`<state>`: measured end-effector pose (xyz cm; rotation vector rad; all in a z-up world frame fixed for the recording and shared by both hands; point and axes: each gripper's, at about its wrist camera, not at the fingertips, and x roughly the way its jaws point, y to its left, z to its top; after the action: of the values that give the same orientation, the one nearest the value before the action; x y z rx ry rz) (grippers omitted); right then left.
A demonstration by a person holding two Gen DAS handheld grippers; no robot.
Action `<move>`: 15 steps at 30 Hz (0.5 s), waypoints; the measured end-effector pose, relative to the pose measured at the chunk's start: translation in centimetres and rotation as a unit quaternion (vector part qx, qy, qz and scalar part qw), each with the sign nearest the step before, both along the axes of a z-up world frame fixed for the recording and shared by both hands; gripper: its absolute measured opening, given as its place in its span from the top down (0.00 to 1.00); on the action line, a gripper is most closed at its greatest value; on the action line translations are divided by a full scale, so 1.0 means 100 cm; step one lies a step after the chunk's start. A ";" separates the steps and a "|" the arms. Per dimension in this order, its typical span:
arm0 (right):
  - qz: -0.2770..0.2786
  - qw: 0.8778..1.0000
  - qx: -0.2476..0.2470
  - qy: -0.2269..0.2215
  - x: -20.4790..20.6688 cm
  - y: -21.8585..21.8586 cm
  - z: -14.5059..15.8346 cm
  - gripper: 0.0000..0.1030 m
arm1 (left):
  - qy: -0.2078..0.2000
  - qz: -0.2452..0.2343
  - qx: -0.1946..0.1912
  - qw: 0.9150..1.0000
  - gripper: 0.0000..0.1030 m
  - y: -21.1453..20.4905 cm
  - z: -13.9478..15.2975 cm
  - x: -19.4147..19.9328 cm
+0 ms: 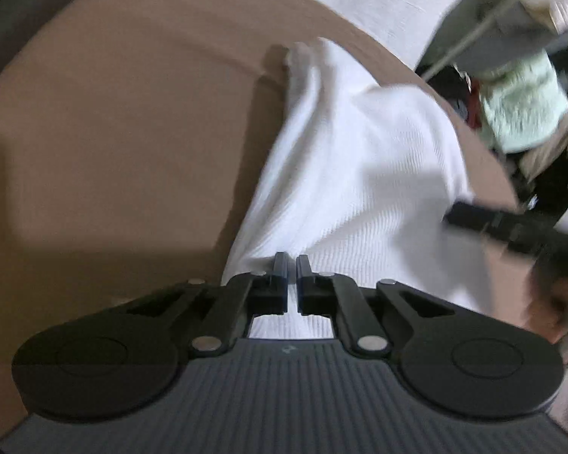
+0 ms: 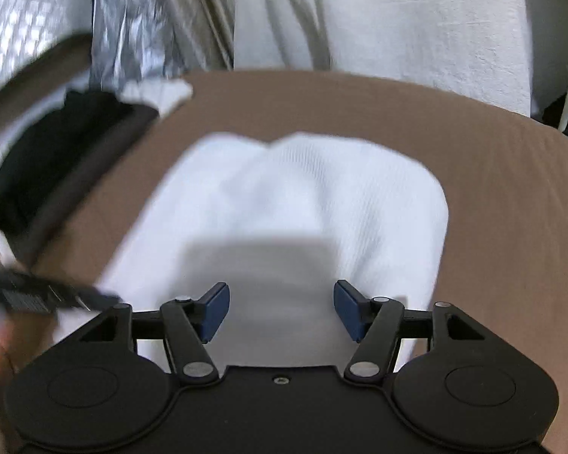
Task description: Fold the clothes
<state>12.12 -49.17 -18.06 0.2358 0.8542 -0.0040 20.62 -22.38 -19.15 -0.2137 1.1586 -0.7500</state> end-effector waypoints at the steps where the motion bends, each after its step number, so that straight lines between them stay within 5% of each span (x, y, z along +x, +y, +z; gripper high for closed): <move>1: 0.009 1.000 0.000 0.005 -0.006 0.000 -0.002 0.36 | 0.008 0.005 0.001 1.000 0.95 0.006 0.002 0.002; 5: 0.048 0.999 -0.004 0.019 -0.021 -0.006 0.004 0.35 | -0.014 -0.033 0.032 0.999 0.91 -0.013 0.012 0.007; 7: 0.048 0.999 0.016 0.007 -0.021 -0.017 0.020 0.35 | -0.074 -0.064 0.021 0.995 0.78 -0.020 0.030 0.015; 9: 0.026 0.998 0.045 -0.028 -0.020 -0.032 0.034 0.35 | -0.146 -0.071 0.021 0.987 0.39 -0.032 0.052 0.030; 11: -0.007 0.997 0.064 -0.049 -0.014 -0.053 0.042 0.30 | -0.209 -0.070 0.021 0.975 0.33 -0.046 0.072 0.050; 15: -0.083 0.990 0.108 -0.036 0.003 -0.100 0.022 0.22 | -0.154 -0.081 0.002 0.985 0.33 -0.088 0.057 0.116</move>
<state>12.40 -59.18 -15.86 0.5075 0.7619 -0.0592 32.27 -31.18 -13.47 0.0019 0.8890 -0.8908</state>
